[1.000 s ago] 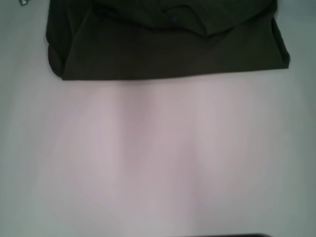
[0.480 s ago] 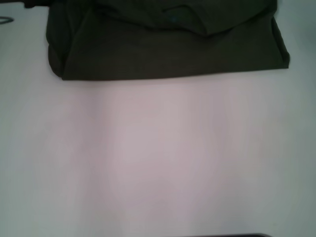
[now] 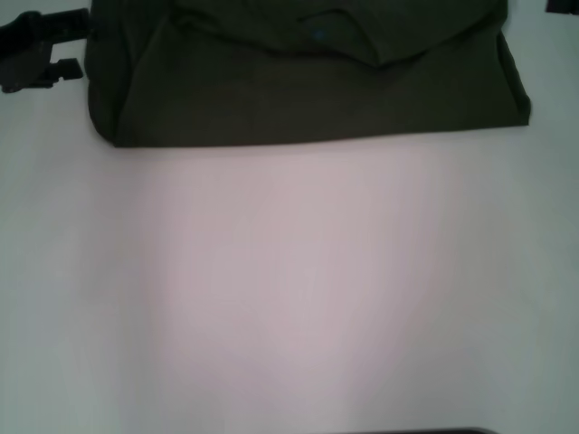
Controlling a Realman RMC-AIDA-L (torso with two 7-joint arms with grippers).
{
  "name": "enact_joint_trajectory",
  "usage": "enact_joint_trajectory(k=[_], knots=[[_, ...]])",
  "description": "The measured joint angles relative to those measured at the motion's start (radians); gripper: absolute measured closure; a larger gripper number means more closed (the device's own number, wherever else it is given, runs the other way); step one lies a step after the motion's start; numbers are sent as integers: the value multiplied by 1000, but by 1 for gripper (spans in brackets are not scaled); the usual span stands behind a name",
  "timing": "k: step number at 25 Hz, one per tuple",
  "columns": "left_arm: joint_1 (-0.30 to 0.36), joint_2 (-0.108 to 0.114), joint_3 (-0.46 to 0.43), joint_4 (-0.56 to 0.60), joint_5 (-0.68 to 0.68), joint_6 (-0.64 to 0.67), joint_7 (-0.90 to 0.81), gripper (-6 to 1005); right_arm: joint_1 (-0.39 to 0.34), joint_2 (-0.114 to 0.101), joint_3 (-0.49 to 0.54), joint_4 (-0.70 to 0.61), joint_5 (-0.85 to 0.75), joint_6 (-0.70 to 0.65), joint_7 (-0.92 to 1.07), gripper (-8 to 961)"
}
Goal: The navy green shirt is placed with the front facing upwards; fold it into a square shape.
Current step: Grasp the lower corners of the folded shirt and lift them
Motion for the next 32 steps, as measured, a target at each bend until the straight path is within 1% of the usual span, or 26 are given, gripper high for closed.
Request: enact_joint_trajectory(k=[3,5,9,12,14,18,20,22,26,32], knots=[[5,0,0,6,8,-14,-2,97,-23,1,6,3,-4,9,-2,265],[12,-2,4,44,19,-60,-7,100,-36,2,7,10,-5,16,-3,265],[9,-2,10,96,53,-111,0,106,-45,1,6,42,-5,29,-3,264],[3,-4,13,119,89,-137,4,111,-44,-4,-1,69,-4,39,-4,264],[2,-12,20,120,95,-153,4,114,-42,-4,-1,78,-4,44,-7,264],[-1,-41,64,122,96,-217,4,120,-38,2,-2,79,-5,53,-18,264],[-6,-50,87,126,96,-251,4,123,-38,3,-2,80,-5,56,-19,264],[-12,-55,107,140,96,-281,3,126,-37,3,-2,80,-5,56,-19,264],[-24,-58,129,174,96,-328,3,133,-40,3,-2,80,-5,56,-17,264],[-34,-62,142,196,96,-354,3,142,-44,3,4,80,-5,56,-15,264]])
